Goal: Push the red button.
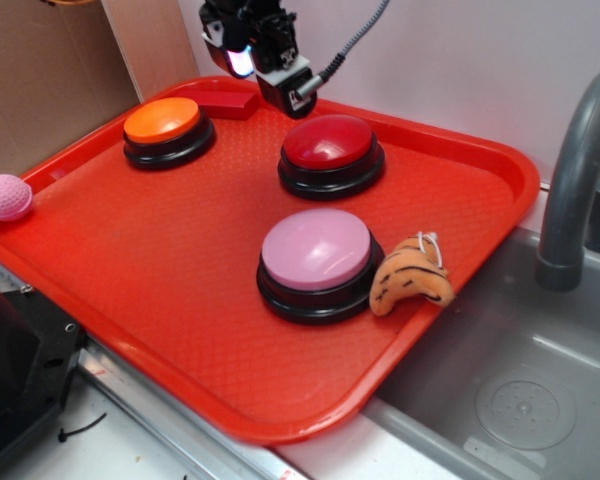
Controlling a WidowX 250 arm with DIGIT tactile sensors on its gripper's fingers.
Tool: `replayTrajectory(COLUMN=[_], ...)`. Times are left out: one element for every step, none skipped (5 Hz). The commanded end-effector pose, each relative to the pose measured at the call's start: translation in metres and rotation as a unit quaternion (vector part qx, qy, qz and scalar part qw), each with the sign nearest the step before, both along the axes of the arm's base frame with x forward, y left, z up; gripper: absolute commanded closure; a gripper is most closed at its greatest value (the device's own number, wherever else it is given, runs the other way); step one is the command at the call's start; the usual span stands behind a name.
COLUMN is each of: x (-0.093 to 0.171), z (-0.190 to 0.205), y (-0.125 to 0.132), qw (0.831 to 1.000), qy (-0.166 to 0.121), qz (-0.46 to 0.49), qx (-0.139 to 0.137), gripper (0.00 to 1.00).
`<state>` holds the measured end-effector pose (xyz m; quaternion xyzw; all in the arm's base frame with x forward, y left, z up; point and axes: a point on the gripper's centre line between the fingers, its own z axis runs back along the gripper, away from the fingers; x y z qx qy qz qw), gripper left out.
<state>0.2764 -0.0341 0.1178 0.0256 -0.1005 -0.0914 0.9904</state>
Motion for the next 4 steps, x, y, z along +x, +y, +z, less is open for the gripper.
replayTrajectory(x=[-0.005,-0.011,-0.016,-0.02], z=[0.047,0.056,0.061,0.065], y=[-0.007,-0.009,-0.007,-0.005], qw=[1.0,1.0,1.0,0.999], qy=[-0.019,-0.021,-0.023,0.005], qz=[-0.016,-0.022,-0.014,-0.026], qx=[0.003,0.004,-0.002,-0.017], gripper=[0.0,0.0,0.0,0.0])
